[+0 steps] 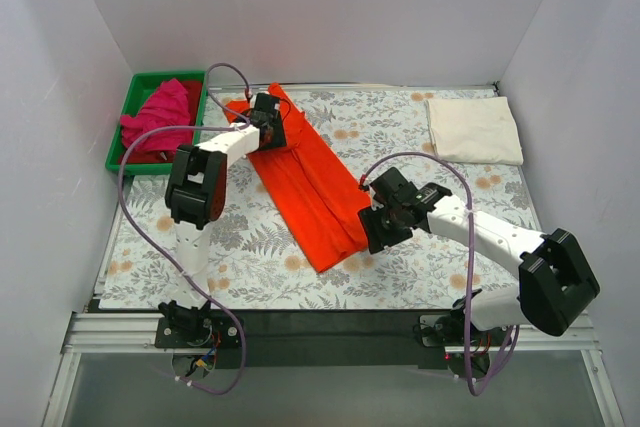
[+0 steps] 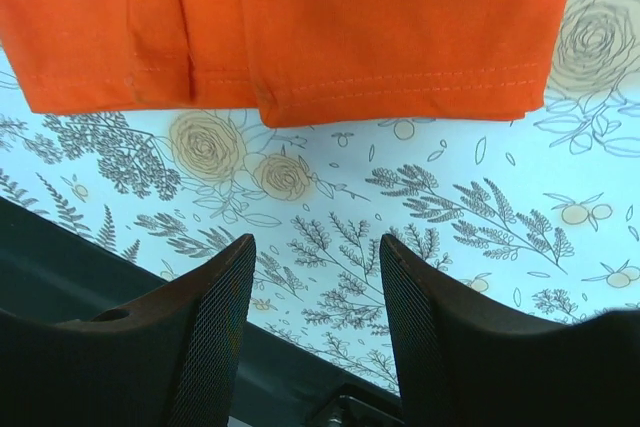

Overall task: Fold and stack the t-shirts
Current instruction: Fold the tshirt

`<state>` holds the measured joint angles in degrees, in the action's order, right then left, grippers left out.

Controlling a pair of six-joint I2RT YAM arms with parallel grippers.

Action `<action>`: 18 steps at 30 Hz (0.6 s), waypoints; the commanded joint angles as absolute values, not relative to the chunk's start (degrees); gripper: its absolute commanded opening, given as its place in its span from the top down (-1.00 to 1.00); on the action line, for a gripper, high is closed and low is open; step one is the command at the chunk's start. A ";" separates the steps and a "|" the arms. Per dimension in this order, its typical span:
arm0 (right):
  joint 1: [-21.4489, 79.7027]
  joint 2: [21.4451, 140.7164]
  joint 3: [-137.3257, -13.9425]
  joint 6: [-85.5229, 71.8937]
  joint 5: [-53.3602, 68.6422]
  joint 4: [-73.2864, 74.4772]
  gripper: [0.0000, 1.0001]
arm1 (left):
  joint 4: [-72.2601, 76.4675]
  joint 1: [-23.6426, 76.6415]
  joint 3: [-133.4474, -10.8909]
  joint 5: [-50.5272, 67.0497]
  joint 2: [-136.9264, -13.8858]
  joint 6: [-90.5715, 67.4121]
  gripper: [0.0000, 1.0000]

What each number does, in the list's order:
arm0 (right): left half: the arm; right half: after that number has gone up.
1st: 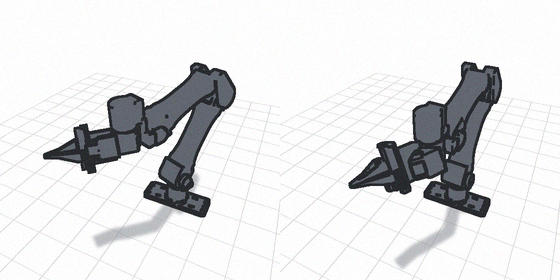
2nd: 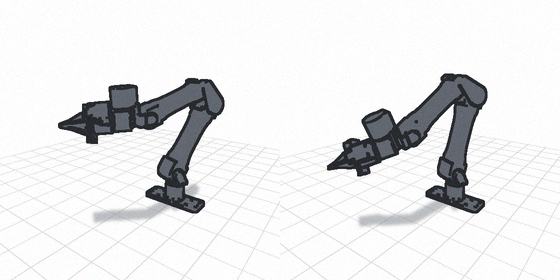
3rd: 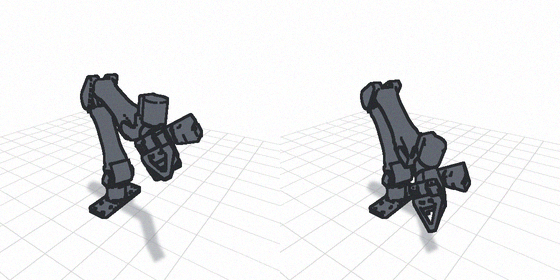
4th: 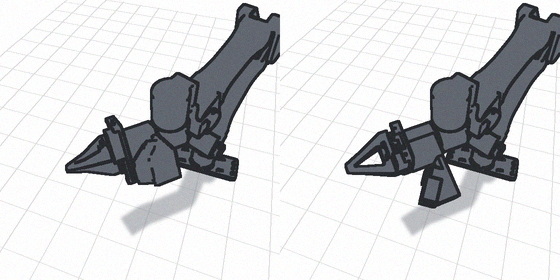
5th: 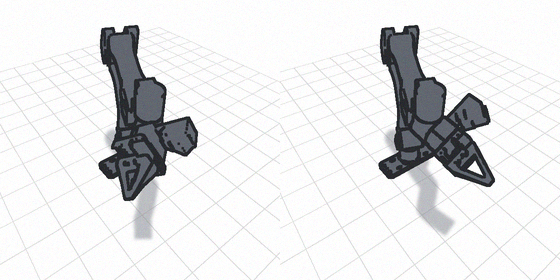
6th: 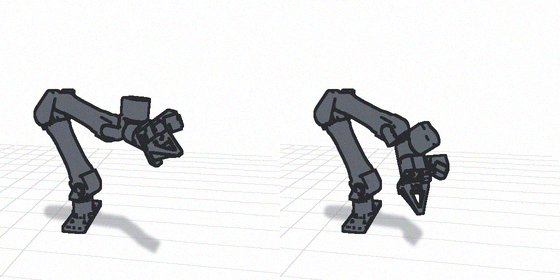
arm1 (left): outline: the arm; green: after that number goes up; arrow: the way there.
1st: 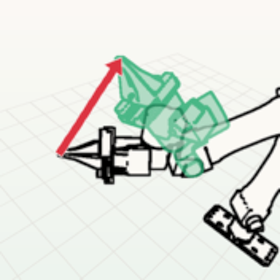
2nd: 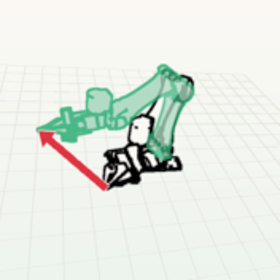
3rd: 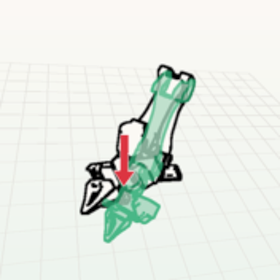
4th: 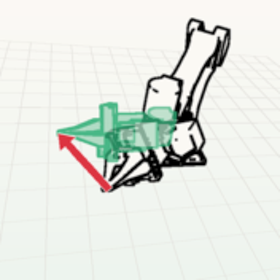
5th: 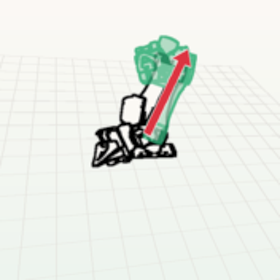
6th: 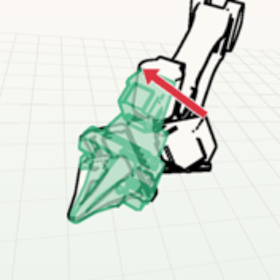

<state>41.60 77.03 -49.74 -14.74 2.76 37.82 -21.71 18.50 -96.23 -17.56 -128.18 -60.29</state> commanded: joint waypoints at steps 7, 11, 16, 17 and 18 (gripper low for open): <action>33.76 79.45 -54.32 -10.73 1.32 33.58 -0.01 | -32.85 22.66 -85.35 -15.99 -106.80 -74.07 -0.31; 27.88 81.55 -54.23 -11.16 2.63 30.50 0.06 | -40.07 26.53 -76.14 -13.98 -97.05 -84.18 -0.32; 25.49 83.93 -54.14 -12.83 3.60 25.77 0.14 | -43.59 32.33 -61.98 -8.28 -84.65 -93.15 -0.29; 25.31 84.28 -53.97 -13.09 3.69 25.14 0.14 | -44.20 33.30 -59.09 -7.22 -83.51 -95.17 -0.28; 25.14 84.64 -53.88 -13.36 3.95 24.61 0.17 | -45.25 34.18 -58.02 -6.60 -82.63 -96.58 -0.28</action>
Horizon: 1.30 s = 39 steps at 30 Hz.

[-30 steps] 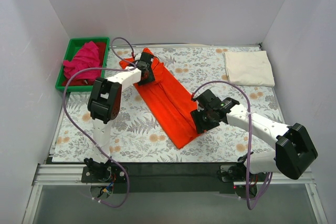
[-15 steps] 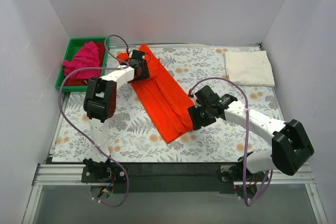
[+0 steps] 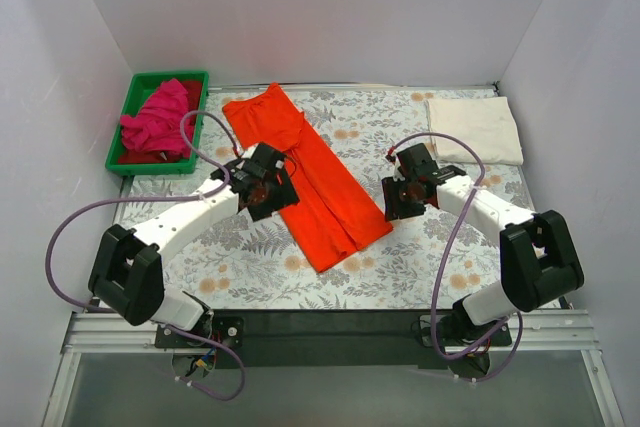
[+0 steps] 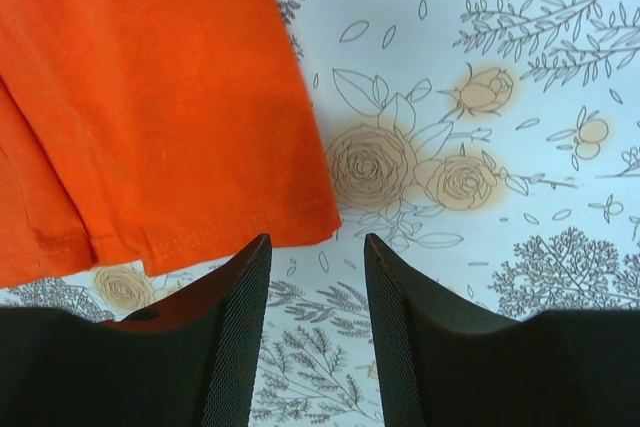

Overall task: Fold and stack the t-shirts
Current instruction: Fold the tshirt

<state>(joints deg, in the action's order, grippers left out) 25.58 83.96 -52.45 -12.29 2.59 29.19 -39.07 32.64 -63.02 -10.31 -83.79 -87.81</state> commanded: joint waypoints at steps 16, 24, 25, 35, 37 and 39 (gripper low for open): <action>25.14 87.71 -51.07 -12.92 4.66 21.36 0.21 | -42.72 51.06 -57.04 -1.50 -91.93 -105.65 -0.16; 25.14 87.71 -48.87 -13.01 1.32 20.13 0.21 | -43.15 52.56 -59.15 -0.62 -95.53 -103.89 -0.11; 25.05 87.98 -48.87 -13.01 1.32 19.95 0.21 | -43.15 52.65 -59.32 -0.53 -96.06 -103.80 -0.08; 25.14 88.77 -47.02 -13.18 2.63 18.99 0.21 | -43.42 53.70 -60.29 -0.09 -98.87 -103.27 0.17; 25.14 88.77 -46.41 -13.45 3.86 18.90 0.26 | -43.42 54.05 -60.56 -0.09 -99.84 -103.10 0.27; 25.22 88.51 -45.88 -13.80 4.48 18.98 0.27 | -43.33 54.23 -60.73 1.84 -100.54 -103.01 0.34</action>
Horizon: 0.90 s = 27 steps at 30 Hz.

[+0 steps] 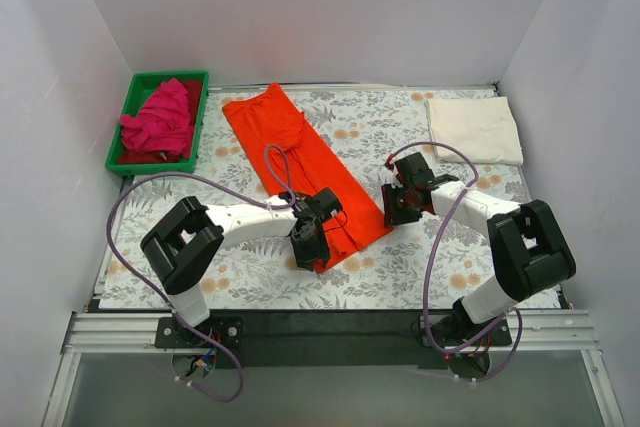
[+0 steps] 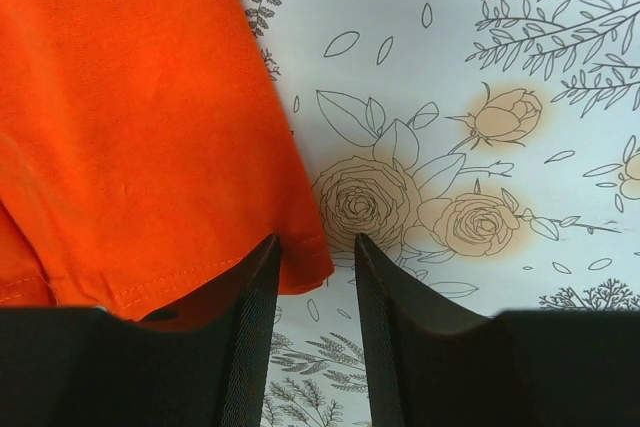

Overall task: Fold and stack the t-shirts
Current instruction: Fold the tshirt

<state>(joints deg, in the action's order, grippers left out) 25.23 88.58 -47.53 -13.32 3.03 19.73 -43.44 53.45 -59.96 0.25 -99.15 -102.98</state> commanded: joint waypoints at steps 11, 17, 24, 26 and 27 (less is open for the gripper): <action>25.93 87.01 -43.77 -13.97 5.98 21.00 0.32 | -43.86 54.40 -61.26 1.50 -100.90 -102.74 0.52; 26.37 87.80 -43.33 -14.24 5.10 21.44 0.40 | -44.12 54.40 -61.35 1.32 -100.81 -102.83 0.63; 27.07 86.66 -43.50 -14.06 5.10 23.46 0.80 | -44.21 54.40 -60.91 0.97 -99.58 -103.27 0.98; 27.07 85.61 -44.29 -13.89 4.31 24.52 0.97 | -44.82 54.40 -61.00 0.88 -98.97 -103.10 1.00; 27.07 85.17 -44.47 -13.80 3.70 25.04 0.97 | -45.26 54.40 -61.00 0.88 -98.53 -103.01 1.00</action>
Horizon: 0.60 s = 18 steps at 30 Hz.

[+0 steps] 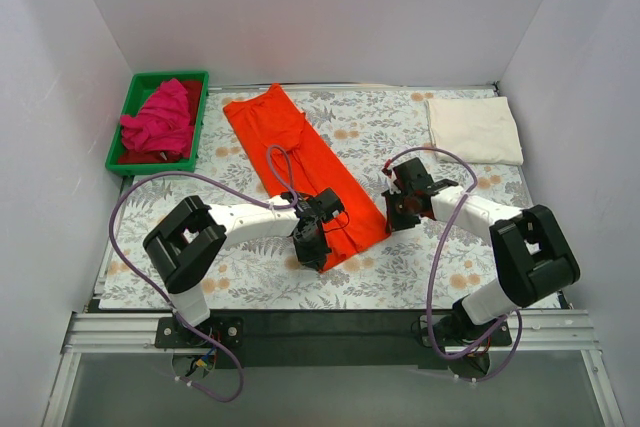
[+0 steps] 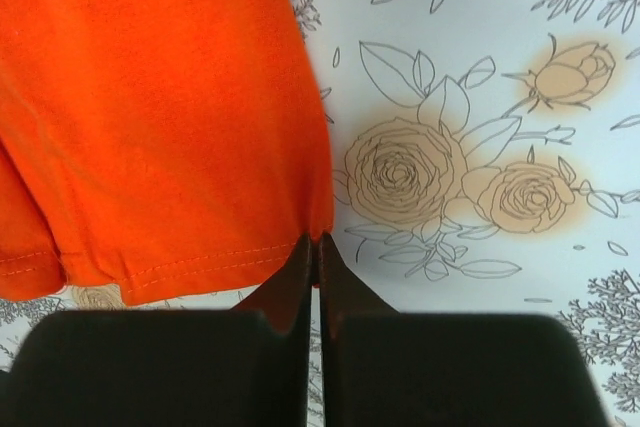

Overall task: Fold and stack the t-shirts
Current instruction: Fold the tshirt

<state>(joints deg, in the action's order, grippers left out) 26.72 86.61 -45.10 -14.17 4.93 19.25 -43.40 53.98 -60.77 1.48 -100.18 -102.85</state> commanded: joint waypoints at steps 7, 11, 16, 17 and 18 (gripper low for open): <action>27.07 78.23 -45.44 -13.80 5.36 31.72 0.97 | -48.25 54.93 -57.93 8.49 -92.38 -98.53 1.00; 27.16 74.28 -43.95 -13.71 8.17 35.68 0.97 | -49.74 59.32 -55.55 11.24 -89.31 -97.12 1.00; 27.16 69.09 -43.06 -13.98 9.05 39.89 0.97 | -47.55 63.37 -51.33 15.21 -86.14 -99.57 1.00; 27.16 69.00 -43.68 -13.97 8.97 40.08 0.97 | -47.46 63.37 -51.42 14.60 -85.44 -99.93 1.00; 27.16 69.52 -46.03 -13.80 8.79 40.34 0.97 | -47.81 62.76 -51.68 12.76 -84.73 -100.11 1.00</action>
